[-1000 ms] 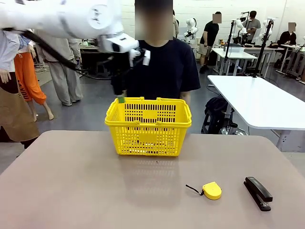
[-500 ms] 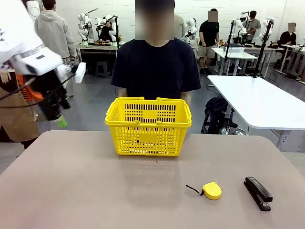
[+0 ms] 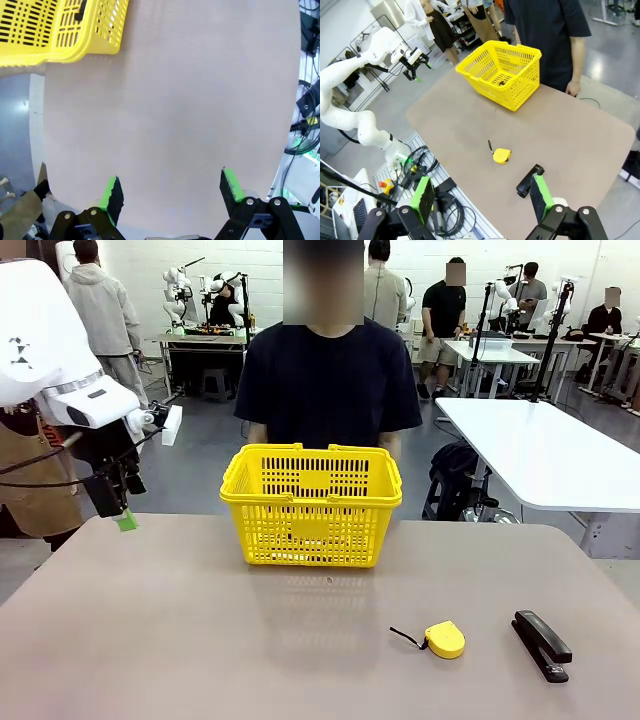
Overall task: Place the items the person wants into the basket.
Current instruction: Pick up the item the person points to and place it in the Market Basket.
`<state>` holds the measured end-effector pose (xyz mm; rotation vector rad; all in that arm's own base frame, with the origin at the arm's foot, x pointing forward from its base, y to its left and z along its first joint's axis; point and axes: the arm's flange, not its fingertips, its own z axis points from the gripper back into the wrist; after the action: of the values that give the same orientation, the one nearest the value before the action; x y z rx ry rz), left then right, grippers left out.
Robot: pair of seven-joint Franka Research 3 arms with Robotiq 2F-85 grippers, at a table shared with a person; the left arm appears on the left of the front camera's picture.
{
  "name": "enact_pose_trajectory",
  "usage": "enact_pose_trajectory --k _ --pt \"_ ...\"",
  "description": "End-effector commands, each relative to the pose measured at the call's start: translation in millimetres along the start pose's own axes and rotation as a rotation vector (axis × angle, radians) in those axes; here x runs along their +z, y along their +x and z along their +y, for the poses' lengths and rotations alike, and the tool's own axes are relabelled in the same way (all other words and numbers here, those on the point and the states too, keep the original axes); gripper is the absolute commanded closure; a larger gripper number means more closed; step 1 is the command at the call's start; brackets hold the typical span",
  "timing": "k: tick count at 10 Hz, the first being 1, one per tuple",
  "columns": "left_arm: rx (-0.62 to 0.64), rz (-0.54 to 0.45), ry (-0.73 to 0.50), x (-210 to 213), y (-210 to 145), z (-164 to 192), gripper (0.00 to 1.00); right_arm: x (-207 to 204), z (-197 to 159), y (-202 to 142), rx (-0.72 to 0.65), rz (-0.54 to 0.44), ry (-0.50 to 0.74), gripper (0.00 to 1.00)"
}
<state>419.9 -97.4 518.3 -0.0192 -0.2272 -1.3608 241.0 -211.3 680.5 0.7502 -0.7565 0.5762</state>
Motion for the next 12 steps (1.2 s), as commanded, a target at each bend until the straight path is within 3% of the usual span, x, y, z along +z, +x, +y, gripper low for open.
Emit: enact_pose_trajectory --k 1,7,8,10,11,12 --pt "-0.008 -0.022 0.001 8 -5 -9 0.0 1 0 2 0.017 -0.02 0.019 0.0" --pt "-0.002 -0.013 0.011 10 -2 -5 0.0 1 0 2 0.017 -0.02 0.019 0.0" --pt "-0.031 -0.179 -0.082 33 -23 8 0.0 1 0 2 0.017 -0.02 0.019 0.0" --pt "-0.096 -0.548 -0.31 82 -88 -14 0.0 1 0 2 0.017 -0.02 0.019 0.0" --pt "-0.147 -0.636 -0.399 115 -122 -14 0.0 1 0 2 0.017 -0.02 0.019 0.0" --pt "-0.174 -0.705 -0.402 140 -152 -15 0.0 1 0 2 0.017 -0.02 0.019 0.0"
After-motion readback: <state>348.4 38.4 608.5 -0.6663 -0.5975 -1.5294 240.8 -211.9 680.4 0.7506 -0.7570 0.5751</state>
